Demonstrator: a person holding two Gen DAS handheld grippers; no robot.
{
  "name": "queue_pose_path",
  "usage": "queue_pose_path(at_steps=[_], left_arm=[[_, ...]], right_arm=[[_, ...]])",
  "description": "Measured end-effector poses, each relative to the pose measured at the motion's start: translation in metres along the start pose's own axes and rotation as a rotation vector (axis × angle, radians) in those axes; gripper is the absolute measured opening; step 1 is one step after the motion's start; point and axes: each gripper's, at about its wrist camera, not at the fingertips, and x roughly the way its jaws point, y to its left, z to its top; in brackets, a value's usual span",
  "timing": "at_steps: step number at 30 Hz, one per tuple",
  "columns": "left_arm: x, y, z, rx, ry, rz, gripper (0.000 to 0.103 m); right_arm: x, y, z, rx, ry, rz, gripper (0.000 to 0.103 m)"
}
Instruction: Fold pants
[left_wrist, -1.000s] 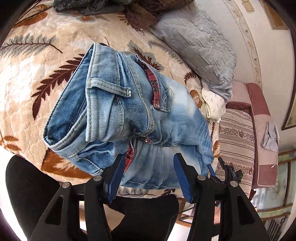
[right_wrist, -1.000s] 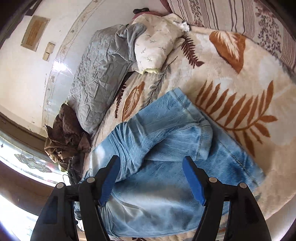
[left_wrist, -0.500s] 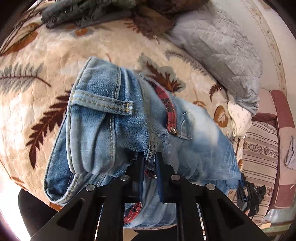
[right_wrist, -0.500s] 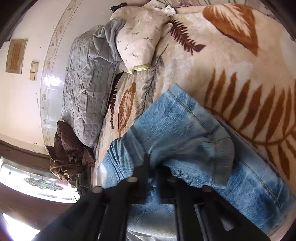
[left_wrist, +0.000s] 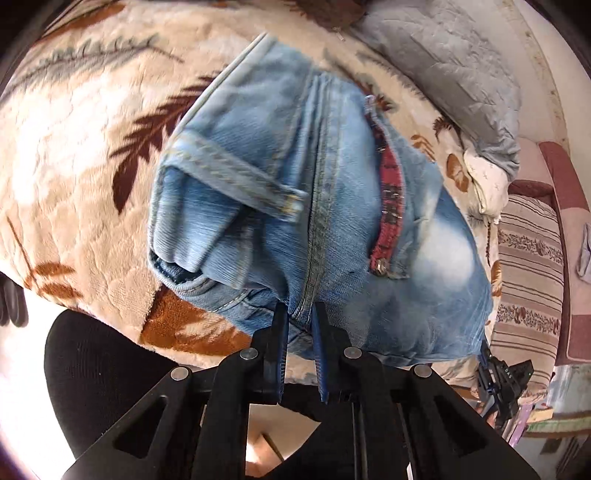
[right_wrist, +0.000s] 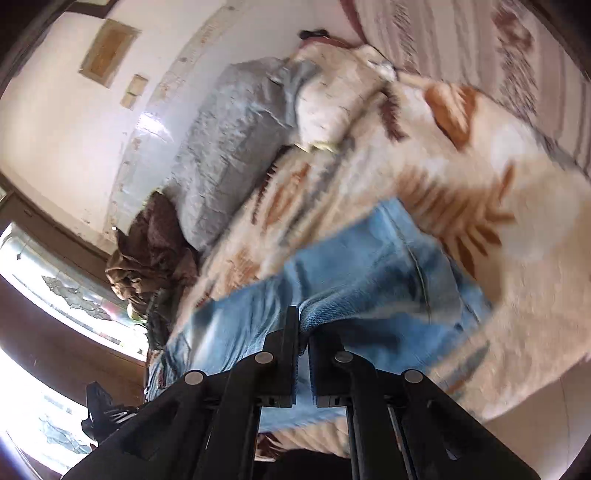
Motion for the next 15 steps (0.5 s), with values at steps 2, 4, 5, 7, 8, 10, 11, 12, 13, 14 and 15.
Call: queue_pose_path(at_steps=[2,4,5,7,8,10,11,12,13,14,15], left_arm=[[-0.008,0.002,0.000,0.014,-0.004,-0.023,0.014],[-0.025,0.000,-0.003,0.080,-0.010,-0.033,0.014],[-0.035,-0.001,-0.007,0.123,-0.011,-0.036,0.016],[-0.055,-0.001,-0.015,0.218,0.005,-0.084,0.018],[-0.066,-0.001,-0.018,0.251,0.000,-0.103,0.018],[-0.093,0.001,-0.017,0.292,-0.064,-0.093,0.024],[-0.104,0.002,-0.012,0.297,-0.110,-0.068,0.035],[-0.110,0.000,-0.002,0.294,-0.153,-0.040,0.043],[-0.114,-0.001,0.007,0.290,-0.186,-0.018,0.057],[-0.111,-0.002,0.021,0.270,-0.205,0.005,0.061],[-0.103,-0.005,0.035,0.244,-0.203,0.016,0.061]], right_arm=[[0.008,-0.015,-0.013,0.038,0.017,-0.042,0.009],[0.001,-0.020,-0.020,0.069,0.008,-0.012,0.013],[-0.007,-0.021,-0.022,0.077,0.002,-0.003,0.016],[-0.028,-0.021,-0.021,0.063,-0.026,-0.023,0.036],[-0.040,-0.021,-0.019,0.052,-0.052,-0.040,0.039],[-0.064,-0.021,-0.011,0.035,-0.122,-0.077,0.044],[-0.072,-0.020,-0.003,0.025,-0.153,-0.102,0.048],[-0.076,-0.017,0.007,0.010,-0.173,-0.127,0.059],[-0.075,-0.015,0.017,-0.006,-0.184,-0.140,0.066],[-0.069,-0.012,0.028,-0.022,-0.179,-0.135,0.067],[-0.059,-0.010,0.040,-0.035,-0.163,-0.125,0.068]])
